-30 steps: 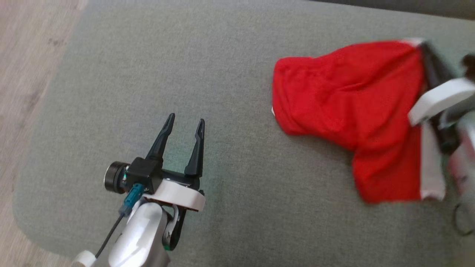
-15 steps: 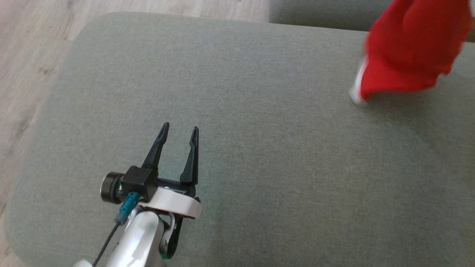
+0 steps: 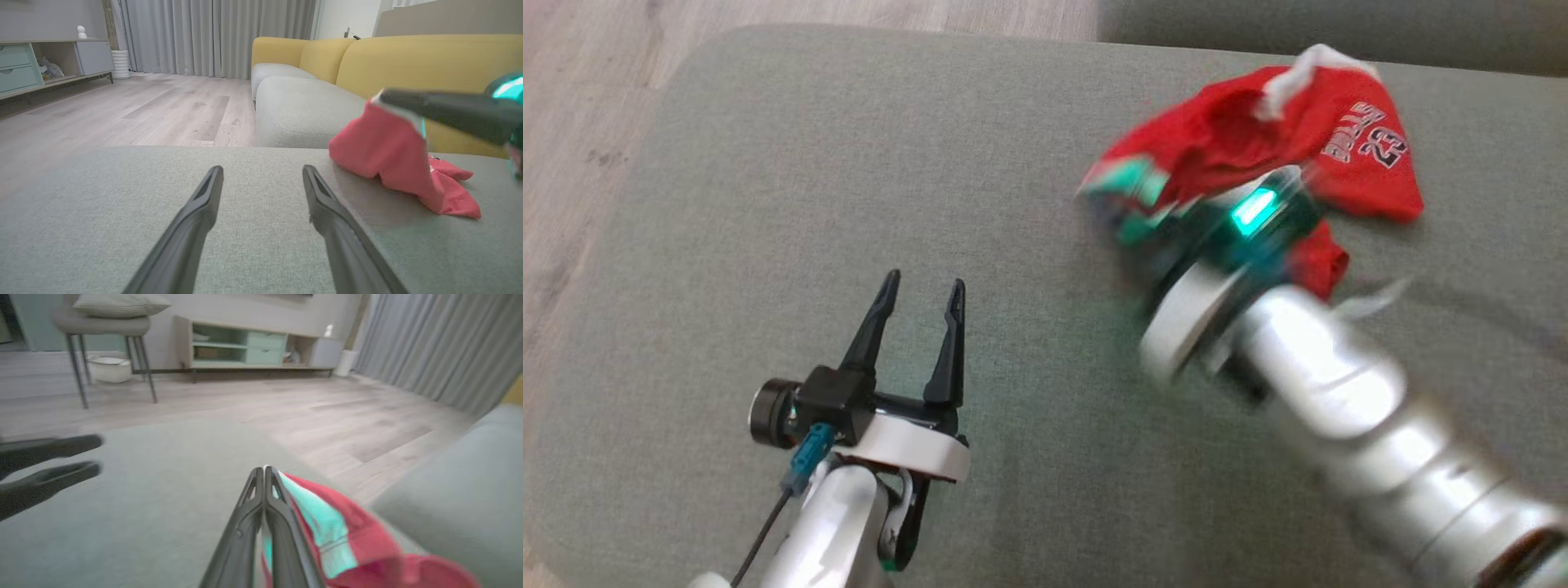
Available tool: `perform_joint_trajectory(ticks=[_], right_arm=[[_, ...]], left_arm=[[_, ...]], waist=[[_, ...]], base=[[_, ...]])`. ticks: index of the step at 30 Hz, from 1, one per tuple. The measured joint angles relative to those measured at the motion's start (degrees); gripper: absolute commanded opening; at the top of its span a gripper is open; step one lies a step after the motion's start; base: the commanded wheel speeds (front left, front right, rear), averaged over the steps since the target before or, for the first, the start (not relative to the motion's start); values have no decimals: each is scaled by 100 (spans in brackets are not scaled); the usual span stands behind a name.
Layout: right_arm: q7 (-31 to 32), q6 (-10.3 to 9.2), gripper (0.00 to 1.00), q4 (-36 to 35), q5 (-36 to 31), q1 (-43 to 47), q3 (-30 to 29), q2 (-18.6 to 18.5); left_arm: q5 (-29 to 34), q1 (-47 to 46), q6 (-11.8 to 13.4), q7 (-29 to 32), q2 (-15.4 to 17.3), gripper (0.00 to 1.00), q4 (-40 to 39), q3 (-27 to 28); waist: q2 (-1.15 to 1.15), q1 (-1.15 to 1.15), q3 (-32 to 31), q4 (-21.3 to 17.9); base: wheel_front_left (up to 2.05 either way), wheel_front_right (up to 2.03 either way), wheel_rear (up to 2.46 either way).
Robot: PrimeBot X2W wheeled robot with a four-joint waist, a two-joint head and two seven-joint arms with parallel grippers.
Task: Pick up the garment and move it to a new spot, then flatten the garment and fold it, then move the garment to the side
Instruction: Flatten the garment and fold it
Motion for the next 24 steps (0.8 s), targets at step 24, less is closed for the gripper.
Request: perform_joint_trajectory(ticks=[24], right_arm=[[-539,0,100,-20,-224,1746,-2975,168]], left_arm=[[-103,266,5,0,3,100,86,-42]], waist=[[0,-1,-525,-308]], base=[[0,0,0]])
